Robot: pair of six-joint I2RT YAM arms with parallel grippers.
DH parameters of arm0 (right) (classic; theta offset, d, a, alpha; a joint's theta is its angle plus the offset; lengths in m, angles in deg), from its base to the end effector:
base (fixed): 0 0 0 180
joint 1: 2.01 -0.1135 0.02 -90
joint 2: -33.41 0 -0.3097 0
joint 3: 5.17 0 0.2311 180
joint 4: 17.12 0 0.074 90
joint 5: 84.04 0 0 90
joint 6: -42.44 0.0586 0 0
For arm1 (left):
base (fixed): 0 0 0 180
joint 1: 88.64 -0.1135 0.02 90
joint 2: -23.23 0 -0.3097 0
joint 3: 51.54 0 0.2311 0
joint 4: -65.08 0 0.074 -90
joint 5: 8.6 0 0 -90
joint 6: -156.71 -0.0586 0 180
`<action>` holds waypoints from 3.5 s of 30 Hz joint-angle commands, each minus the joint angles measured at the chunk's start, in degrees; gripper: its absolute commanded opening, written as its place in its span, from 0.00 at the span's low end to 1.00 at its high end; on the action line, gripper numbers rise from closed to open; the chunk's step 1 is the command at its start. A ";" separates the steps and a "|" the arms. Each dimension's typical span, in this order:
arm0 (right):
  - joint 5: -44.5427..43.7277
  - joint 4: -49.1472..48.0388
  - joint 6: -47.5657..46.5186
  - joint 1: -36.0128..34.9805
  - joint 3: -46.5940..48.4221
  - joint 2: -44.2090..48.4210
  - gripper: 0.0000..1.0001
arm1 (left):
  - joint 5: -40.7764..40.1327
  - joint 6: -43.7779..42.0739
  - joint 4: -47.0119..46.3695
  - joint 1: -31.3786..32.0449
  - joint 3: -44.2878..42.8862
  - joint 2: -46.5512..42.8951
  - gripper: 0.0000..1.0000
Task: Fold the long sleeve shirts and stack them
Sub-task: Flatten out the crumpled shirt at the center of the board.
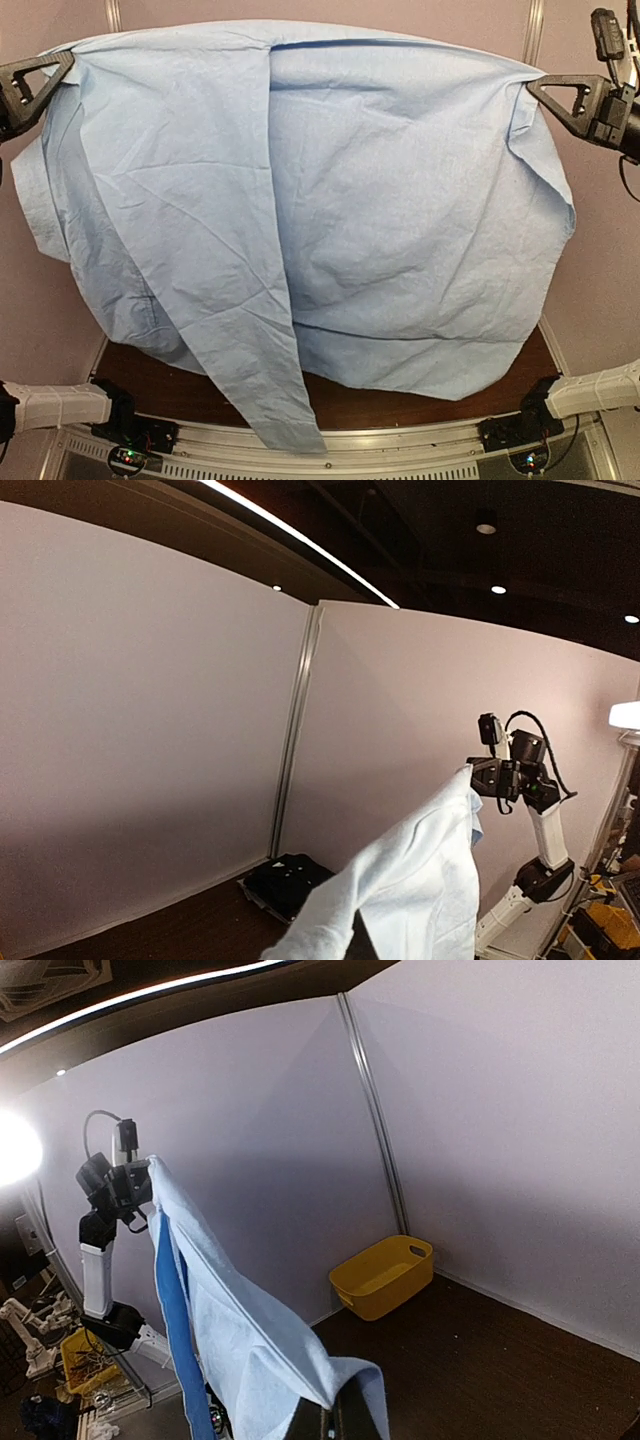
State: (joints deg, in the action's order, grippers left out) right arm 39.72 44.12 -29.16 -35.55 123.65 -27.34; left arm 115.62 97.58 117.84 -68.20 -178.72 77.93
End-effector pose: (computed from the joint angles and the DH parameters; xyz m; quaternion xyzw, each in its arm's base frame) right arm 0.0460 0.0696 0.6127 -0.2990 0.6010 0.4867 0.5591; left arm 0.0127 -0.0399 0.6280 0.1896 0.5697 -0.4910 0.6312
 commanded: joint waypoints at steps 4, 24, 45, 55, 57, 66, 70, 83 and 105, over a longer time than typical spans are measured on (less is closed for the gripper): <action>-21.13 3.24 -2.01 0.26 2.28 -4.69 0.00 | -17.03 -6.18 0.08 -0.32 -4.06 9.43 0.00; -11.99 3.75 -1.56 0.50 6.80 -10.95 0.00 | -6.58 -6.63 -4.68 -0.32 -2.35 11.70 0.00; 3.89 -6.35 7.54 0.53 -3.59 1.03 0.00 | 2.14 -1.08 -5.65 -0.32 -5.96 -1.67 0.00; -21.82 0.08 1.50 0.45 -7.57 -2.20 0.00 | -11.71 -7.34 -5.70 -0.32 1.13 8.30 0.00; -26.25 -0.74 0.62 0.59 -10.75 -3.31 0.00 | -15.27 -7.94 -7.26 -0.32 4.72 10.37 0.00; -31.29 -14.97 -3.21 5.24 -31.48 -15.01 0.00 | -26.69 -7.88 -22.41 -1.16 32.03 19.49 0.00; -32.38 -22.40 -6.67 7.69 -34.14 -26.09 0.00 | -31.27 -6.59 -31.32 -3.55 41.04 26.83 0.00; -40.83 -24.48 -15.11 8.05 -18.30 -56.86 0.00 | -30.55 -4.33 -40.49 -4.98 43.18 43.41 0.00; -70.50 -9.58 -22.53 11.69 16.62 -79.90 0.48 | -36.83 -2.74 -33.64 -6.39 25.77 62.24 0.00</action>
State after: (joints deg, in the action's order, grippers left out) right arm -24.54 31.24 -51.37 -24.77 138.47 -109.42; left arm 81.15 93.87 83.54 -73.51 -149.91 138.45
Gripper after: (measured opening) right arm 0.469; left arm 0.014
